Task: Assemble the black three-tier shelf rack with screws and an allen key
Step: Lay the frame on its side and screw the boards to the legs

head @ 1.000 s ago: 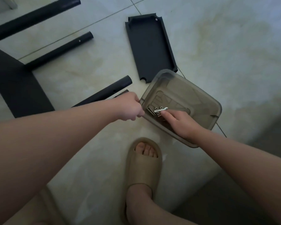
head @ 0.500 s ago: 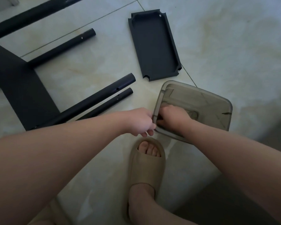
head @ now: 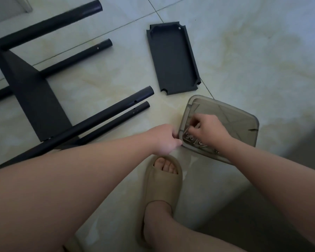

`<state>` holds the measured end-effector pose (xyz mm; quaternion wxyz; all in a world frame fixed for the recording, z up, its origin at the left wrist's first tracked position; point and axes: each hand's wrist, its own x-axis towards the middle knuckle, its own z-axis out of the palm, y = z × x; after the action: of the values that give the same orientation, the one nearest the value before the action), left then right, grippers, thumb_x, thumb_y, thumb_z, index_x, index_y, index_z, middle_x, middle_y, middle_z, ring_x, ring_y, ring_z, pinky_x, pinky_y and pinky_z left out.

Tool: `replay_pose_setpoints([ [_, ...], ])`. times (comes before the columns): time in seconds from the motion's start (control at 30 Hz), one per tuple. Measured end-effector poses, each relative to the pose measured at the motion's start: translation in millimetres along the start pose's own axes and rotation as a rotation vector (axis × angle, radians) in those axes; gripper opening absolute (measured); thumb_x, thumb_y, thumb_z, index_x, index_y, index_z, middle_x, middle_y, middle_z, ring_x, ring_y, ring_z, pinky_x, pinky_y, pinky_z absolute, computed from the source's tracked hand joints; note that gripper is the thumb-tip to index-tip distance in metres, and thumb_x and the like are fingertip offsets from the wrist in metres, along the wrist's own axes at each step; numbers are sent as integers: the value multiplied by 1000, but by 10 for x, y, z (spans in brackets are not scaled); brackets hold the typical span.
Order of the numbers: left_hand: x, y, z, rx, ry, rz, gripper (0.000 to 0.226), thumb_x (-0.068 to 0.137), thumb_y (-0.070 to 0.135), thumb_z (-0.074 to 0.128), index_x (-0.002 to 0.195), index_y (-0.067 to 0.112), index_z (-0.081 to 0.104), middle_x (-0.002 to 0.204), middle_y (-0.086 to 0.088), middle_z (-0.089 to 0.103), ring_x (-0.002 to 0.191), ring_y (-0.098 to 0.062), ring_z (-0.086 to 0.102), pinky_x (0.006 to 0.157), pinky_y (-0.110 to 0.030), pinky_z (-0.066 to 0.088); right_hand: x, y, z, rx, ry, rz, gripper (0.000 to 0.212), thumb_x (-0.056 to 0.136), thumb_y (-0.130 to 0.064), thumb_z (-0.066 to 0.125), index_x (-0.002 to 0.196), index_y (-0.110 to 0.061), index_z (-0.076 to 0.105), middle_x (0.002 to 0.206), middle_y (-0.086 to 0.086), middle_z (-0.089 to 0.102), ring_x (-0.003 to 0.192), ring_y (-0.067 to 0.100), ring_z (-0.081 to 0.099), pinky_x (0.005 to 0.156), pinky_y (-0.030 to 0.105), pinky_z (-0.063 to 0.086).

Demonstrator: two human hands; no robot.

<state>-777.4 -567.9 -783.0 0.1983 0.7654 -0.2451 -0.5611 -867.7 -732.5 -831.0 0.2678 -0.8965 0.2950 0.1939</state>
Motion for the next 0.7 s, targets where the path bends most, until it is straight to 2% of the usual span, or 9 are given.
replay_pose_setpoints([
  [0.1,-197,35,-150,90,10,8,29,101,30,55,117,8,65,116,-9,68,107,-27,61,80,-26,40,-150,-60,-209,99,74,42,6,86,-18,67,80,-20,64,80,-2,69,64,17,64,56,28,49],
  [0.17,-375,12,-283,123,32,5,30,101,29,54,116,6,67,115,-9,70,102,-26,63,73,-24,40,-234,-138,-313,108,122,60,8,86,-16,67,79,-17,63,77,-4,66,69,18,64,57,26,45],
  [0.27,-623,-64,-480,161,95,-2,27,100,30,54,111,10,69,110,-7,71,82,-20,60,59,-23,40,-336,-302,-457,213,222,96,8,86,-11,66,79,-9,62,76,7,68,65,18,59,47,15,41],
  [0.33,-795,-149,-590,183,127,-11,25,99,30,53,106,11,68,104,-5,71,78,-18,59,57,-22,39,-419,-483,-554,288,258,73,10,84,-9,66,76,-8,59,77,14,69,61,19,55,46,18,42],
  [0.4,-969,-266,-693,211,150,-17,21,99,31,53,100,15,67,100,-2,70,82,-19,59,63,-24,43,-509,-715,-649,341,265,18,12,83,-7,66,75,-8,58,76,15,69,61,17,52,54,26,43],
  [0.5,-1250,-474,-856,220,197,-31,17,97,33,56,100,19,66,103,2,69,95,-20,64,82,-30,51,-652,-1119,-746,404,227,-113,13,82,-5,67,74,-8,57,73,12,65,61,14,51,62,30,44],
  [0.6,-1542,-705,-1051,221,256,-50,21,98,34,57,108,19,68,104,2,66,96,-19,62,79,-27,46,-758,-1570,-751,435,165,-255,14,82,-3,67,73,-9,59,73,14,64,64,15,52,63,35,46],
  [0.7,-1793,-1019,-1239,159,323,-82,15,97,34,58,103,22,65,100,2,66,91,-19,62,80,-28,48,-821,-2020,-645,470,66,-377,18,82,3,65,79,-14,59,69,5,61,63,16,51,61,31,44],
])
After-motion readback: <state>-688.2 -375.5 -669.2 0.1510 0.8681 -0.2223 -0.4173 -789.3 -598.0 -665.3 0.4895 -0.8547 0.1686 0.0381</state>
